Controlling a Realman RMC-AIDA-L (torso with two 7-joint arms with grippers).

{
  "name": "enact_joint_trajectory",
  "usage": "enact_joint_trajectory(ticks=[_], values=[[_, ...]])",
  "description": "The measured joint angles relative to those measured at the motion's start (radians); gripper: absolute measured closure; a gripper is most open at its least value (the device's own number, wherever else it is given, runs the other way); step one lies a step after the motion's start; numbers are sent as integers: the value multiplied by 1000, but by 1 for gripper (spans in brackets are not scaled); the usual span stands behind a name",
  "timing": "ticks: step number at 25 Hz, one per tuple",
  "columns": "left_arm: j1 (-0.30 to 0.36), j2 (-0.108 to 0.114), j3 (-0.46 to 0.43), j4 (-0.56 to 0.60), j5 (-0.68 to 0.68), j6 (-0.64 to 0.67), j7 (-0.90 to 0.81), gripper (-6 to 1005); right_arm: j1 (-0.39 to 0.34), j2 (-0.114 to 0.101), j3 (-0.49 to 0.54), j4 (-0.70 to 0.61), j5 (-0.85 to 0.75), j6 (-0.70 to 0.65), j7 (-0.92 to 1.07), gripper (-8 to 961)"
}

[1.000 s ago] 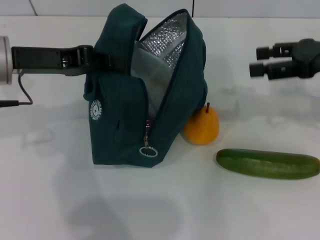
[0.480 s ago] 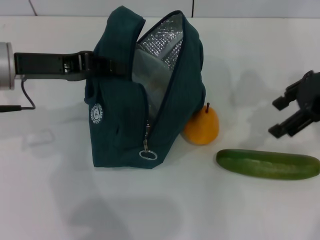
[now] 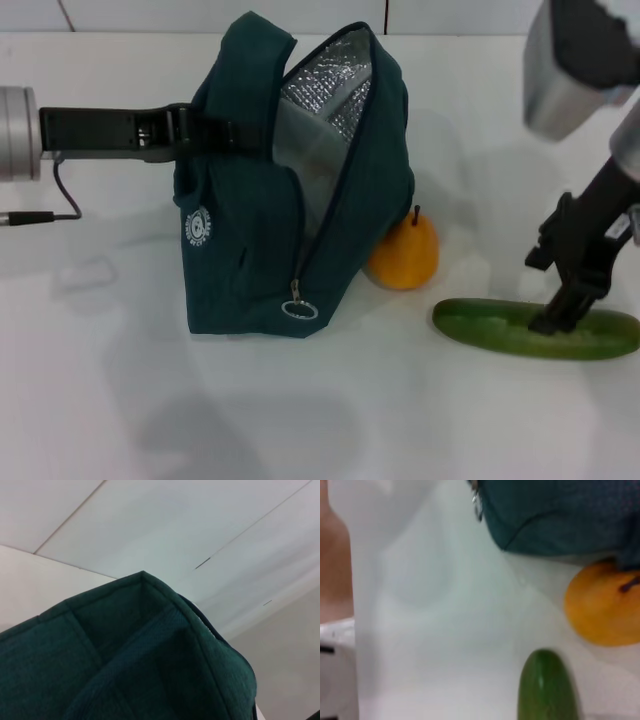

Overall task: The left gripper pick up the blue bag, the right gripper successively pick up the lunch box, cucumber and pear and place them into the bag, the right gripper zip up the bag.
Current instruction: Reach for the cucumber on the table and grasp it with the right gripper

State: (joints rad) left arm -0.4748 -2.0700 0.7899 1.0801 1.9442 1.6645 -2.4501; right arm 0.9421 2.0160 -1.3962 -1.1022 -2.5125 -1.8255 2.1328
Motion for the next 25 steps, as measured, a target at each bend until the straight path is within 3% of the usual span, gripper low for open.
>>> enact_joint_trajectory(ticks=[9, 25], values=[[-5, -4, 0, -11, -1, -8, 0, 960, -11, 7, -198, 32, -5, 127, 23, 157], [-17, -5, 0, -11, -1, -20, 2, 960, -18, 12, -290, 78, 30, 226, 17, 217]])
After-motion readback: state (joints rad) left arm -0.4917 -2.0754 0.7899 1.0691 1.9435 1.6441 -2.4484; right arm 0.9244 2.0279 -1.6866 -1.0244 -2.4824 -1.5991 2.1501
